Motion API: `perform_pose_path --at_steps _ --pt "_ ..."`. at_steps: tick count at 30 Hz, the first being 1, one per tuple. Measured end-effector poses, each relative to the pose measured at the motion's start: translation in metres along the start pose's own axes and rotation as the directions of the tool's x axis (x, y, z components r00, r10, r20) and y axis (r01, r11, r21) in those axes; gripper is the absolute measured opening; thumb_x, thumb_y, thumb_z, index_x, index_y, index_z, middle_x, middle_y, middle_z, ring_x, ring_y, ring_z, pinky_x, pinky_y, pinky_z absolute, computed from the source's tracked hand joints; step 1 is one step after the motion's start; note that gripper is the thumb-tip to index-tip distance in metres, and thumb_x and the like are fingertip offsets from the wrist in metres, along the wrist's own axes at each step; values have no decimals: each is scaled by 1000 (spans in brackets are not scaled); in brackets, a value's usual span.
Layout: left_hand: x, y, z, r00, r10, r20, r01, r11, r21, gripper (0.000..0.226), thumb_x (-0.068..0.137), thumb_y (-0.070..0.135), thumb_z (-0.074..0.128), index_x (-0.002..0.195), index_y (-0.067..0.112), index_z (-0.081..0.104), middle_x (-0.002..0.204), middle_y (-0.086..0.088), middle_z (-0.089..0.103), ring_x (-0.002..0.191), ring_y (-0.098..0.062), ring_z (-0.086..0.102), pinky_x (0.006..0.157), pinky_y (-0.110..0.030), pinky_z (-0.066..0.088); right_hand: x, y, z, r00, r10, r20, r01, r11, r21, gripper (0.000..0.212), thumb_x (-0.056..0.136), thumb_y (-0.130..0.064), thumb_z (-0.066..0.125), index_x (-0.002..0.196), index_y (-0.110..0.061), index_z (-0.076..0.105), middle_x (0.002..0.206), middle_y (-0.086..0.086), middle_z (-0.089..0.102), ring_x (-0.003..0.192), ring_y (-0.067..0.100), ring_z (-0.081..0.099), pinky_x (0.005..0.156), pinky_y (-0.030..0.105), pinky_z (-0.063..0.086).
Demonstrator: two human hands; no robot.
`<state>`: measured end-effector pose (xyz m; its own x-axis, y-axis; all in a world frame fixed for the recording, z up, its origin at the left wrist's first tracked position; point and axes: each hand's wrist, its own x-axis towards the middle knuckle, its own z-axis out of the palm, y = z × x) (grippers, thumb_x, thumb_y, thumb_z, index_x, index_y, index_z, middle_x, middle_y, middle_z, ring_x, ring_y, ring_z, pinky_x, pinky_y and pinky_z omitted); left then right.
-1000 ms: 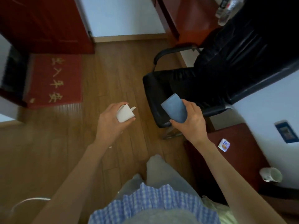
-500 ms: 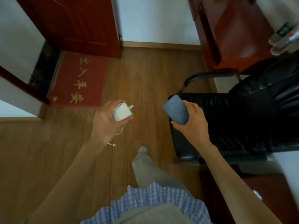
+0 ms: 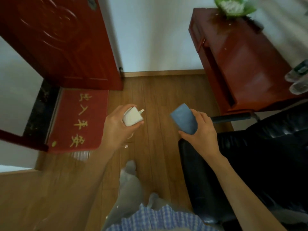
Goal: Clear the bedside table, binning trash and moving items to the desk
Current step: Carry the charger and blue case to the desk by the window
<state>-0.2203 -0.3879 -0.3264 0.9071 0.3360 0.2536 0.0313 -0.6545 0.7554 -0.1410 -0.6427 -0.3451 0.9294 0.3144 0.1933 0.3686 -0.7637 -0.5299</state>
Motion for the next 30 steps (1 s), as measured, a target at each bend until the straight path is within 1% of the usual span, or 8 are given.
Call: perform_pose_path --at_steps 4,8,13,15,18,21,25,30 --pt "86 -16 13 996 54 66 -55 998 4 53 66 36 83 112 23 60 110 8 62 97 -3 54 75 -14 43 69 1 11 996 67 -62 -69 997 -27 82 66 -30 83 135 -13 43 126 6 51 114 21 48 85 35 47" --pt "175 -28 21 986 102 135 -98 995 -33 55 66 37 82 114 23 60 112 6 62 99 -9 55 72 -14 41 139 -4 21 984 119 -133 -127 990 -58 82 65 -31 83 134 -14 44 125 7 52 112 23 50 82 40 51" --pt "281 -32 34 965 164 205 -153 986 -72 55 65 37 83 114 24 60 113 7 62 99 -6 53 71 -9 37 206 -5 24 955 233 -181 -243 969 -35 84 66 -35 82 136 -18 41 127 2 50 112 17 48 82 34 50" --pt "316 -31 42 954 182 240 -169 983 -73 55 66 37 82 115 23 60 114 7 61 99 -5 53 70 -7 34 226 -2 25 944 267 -192 -281 959 -46 83 67 -36 81 137 -19 40 127 0 49 112 16 47 81 29 46" --pt "363 -32 62 934 206 291 -186 978 -96 57 66 39 82 116 22 60 116 4 62 102 -12 56 73 -7 36 254 9 26 925 306 -227 -327 943 -62 82 67 -36 81 136 -19 40 126 0 49 111 15 46 78 25 39" --pt "407 -34 88 917 228 327 -212 974 -85 58 65 41 81 116 23 59 117 5 61 102 -12 55 74 -9 37 286 29 28 907 346 -241 -374 924 -80 82 67 -37 81 136 -18 41 126 1 50 112 15 46 79 24 36" --pt "462 -27 128 904 243 351 -228 970 -83 61 66 40 81 119 25 56 119 3 60 102 -15 55 79 -26 49 339 66 29 899 363 -246 -394 915 -90 83 67 -38 81 136 -15 42 127 3 51 113 18 48 83 25 36" --pt "539 6 184 873 319 369 -299 948 -112 59 65 39 82 117 26 57 115 5 61 100 -12 55 74 -20 42 413 116 11 868 386 -312 -431 898 -88 83 66 -39 81 136 -15 43 127 4 52 112 19 49 84 25 37"
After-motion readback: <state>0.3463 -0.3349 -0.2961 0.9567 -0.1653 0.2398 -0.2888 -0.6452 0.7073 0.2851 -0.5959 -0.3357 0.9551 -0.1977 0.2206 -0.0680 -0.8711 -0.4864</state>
